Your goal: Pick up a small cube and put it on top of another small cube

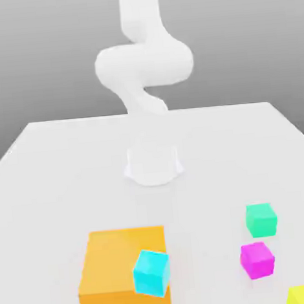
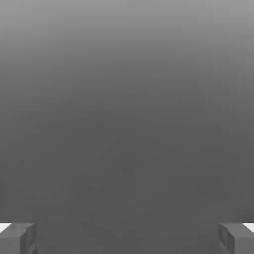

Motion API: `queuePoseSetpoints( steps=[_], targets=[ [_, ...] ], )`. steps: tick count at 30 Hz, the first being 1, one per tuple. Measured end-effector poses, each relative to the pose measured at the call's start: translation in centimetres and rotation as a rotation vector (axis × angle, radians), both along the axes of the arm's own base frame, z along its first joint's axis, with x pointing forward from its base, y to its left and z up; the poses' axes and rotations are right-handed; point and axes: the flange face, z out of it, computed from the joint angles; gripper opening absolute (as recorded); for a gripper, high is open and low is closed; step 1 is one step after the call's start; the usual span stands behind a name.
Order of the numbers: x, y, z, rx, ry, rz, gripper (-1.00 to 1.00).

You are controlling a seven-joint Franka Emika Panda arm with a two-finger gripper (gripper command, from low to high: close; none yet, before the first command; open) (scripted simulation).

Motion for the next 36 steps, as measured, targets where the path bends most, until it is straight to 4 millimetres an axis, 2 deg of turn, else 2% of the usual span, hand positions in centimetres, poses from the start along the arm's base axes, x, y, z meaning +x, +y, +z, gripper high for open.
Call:
queuePoseSetpoints(
  steps=[3,6,9,12,17,20,24,29,30,35,36],
  targets=[
    [3.6,2.3,-5.6,-0.015,0.092,0.015,0.00],
    [6.1,4.5,-11.3,-0.029,0.179,0.032,0.00],
    [7.8,6.8,-17.2,-0.042,0.265,0.053,0.00],
    [8.6,9.0,-23.3,-0.054,0.350,0.077,0.00],
    [7.8,12.6,-33.3,-0.068,0.494,0.124,0.00],
    [6.1,15.0,-39.0,-0.075,0.580,0.163,0.00],
    [3.0,16.9,-46.2,-0.073,0.696,0.192,0.00],
    [2.2,17.4,-52.5,-0.069,0.723,0.198,0.00],
    [2.1,17.3,-53.6,-0.070,0.723,0.199,-1.00],
    [2.1,17.4,-53.6,-0.070,0.722,0.199,-1.00],
    [2.1,17.3,-54.1,-0.071,0.723,0.199,-1.00]
  ],
)
